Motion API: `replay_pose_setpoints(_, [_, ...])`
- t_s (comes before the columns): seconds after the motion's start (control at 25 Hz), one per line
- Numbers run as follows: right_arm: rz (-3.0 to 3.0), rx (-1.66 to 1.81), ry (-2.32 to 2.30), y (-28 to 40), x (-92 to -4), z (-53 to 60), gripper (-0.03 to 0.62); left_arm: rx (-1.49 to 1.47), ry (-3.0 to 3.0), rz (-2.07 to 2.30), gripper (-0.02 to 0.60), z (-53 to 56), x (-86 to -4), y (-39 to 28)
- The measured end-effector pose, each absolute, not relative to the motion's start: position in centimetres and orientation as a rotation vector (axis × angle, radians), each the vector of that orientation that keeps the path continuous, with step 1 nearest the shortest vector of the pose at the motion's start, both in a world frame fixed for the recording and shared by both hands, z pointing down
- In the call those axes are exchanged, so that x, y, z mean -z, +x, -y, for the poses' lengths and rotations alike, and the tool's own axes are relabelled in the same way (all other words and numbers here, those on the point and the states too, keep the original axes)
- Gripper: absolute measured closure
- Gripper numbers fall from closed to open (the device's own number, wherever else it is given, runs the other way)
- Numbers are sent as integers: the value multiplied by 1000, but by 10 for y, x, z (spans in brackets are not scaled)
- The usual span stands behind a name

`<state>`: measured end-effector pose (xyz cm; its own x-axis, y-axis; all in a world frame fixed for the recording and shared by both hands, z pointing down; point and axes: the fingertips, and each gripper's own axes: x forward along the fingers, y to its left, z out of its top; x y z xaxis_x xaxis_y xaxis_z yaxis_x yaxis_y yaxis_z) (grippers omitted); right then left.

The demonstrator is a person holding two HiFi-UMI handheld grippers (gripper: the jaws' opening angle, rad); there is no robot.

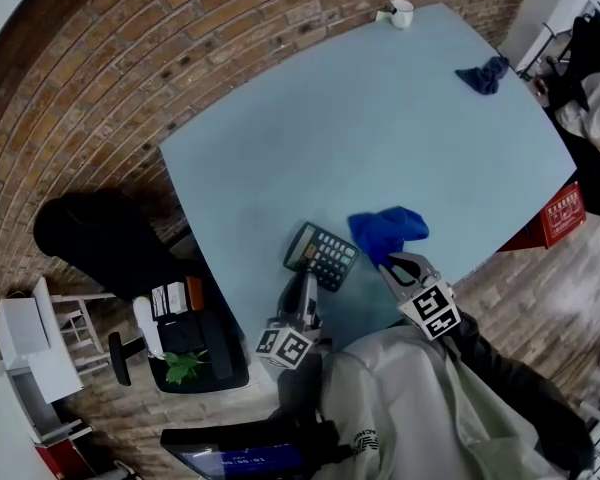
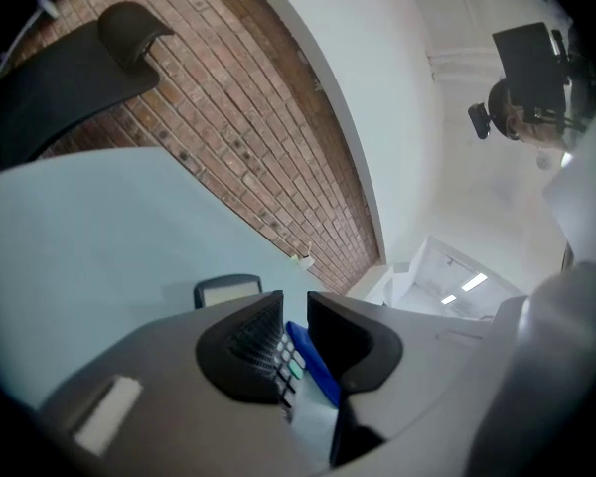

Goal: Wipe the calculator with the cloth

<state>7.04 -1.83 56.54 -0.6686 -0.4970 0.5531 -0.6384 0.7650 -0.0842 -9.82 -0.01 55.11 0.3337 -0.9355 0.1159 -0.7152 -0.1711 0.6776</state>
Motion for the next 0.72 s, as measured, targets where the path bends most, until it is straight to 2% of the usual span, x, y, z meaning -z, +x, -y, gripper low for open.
replay_pose_setpoints(0.12, [2407, -334, 902, 80, -570, 38, 488, 383, 1952, 1567, 475, 7, -551, -130])
replay_pose_setpoints(0.24, [2371, -260, 927, 87, -572, 61, 405, 311, 1932, 1614, 351, 24, -565, -154])
replay_pose_setpoints(0.28, [2356, -219, 921, 86, -574, 68, 386, 282, 1939, 1608, 331, 31, -570, -157])
replay_pose_setpoints(0.48, [2245, -88, 839, 79, -601, 92, 278, 50, 2109, 1544, 325, 66, -581, -136])
replay_pose_setpoints(0.6, [2194, -86, 804, 75, -617, 97, 264, -247, 2228, 1511, 285, 83, -596, -112])
replay_pose_setpoints(0.72, [2200, -123, 793, 70, -623, 99, 266, -411, 2232, 1534, 285, 89, -606, -107])
